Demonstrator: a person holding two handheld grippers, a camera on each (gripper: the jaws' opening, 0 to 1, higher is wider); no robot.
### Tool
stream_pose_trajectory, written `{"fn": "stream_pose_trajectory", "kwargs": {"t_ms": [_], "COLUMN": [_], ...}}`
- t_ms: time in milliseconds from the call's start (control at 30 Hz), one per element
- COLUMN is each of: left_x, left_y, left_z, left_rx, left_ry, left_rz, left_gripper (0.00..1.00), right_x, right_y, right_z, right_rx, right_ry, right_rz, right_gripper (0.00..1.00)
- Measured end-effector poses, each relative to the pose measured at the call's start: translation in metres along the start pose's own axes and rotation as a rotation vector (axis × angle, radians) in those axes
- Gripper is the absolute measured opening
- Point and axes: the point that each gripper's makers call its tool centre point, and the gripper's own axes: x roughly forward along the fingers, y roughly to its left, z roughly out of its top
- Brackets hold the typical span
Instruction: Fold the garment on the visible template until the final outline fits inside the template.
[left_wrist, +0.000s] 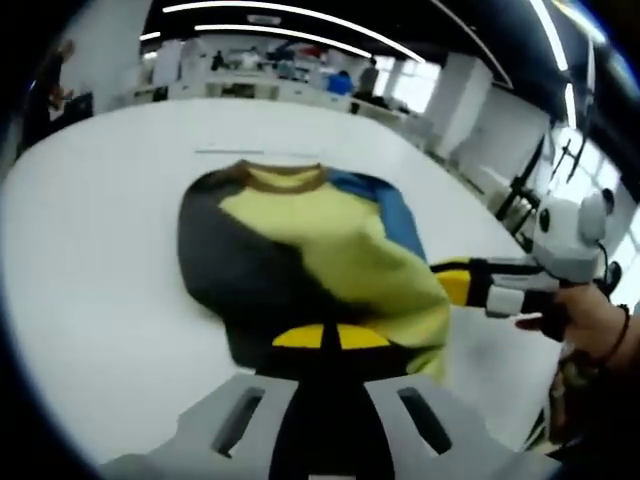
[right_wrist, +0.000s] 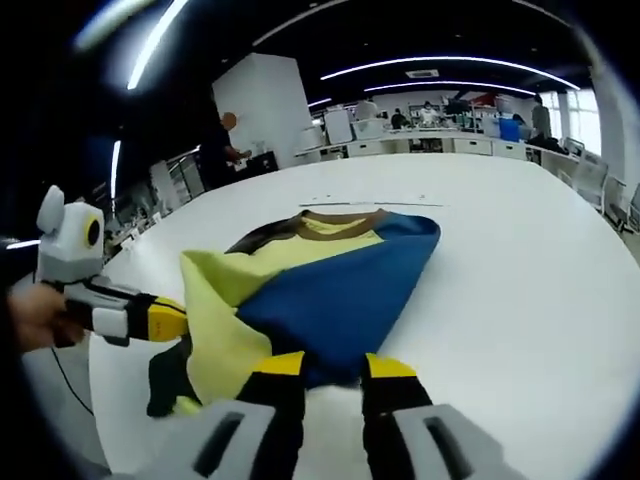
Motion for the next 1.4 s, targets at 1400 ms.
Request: {"fn": "stream_pose_trajectory", "kwargs": {"t_ms": [1400], "left_x": [-0.074], "left_y": [0.122], "left_z": [0.039], "left_rx": [0.055], "left_ry": [-0.022], "left_rz": [0.188], "left_gripper": [0.0], "right_x": [-0.03], "right_y": [-0.045], "right_z": [0.049], "right_rx": [0.064], "right_ry": [-0.074], "right_rz": [-0.009], "right_gripper": [0.0]}}
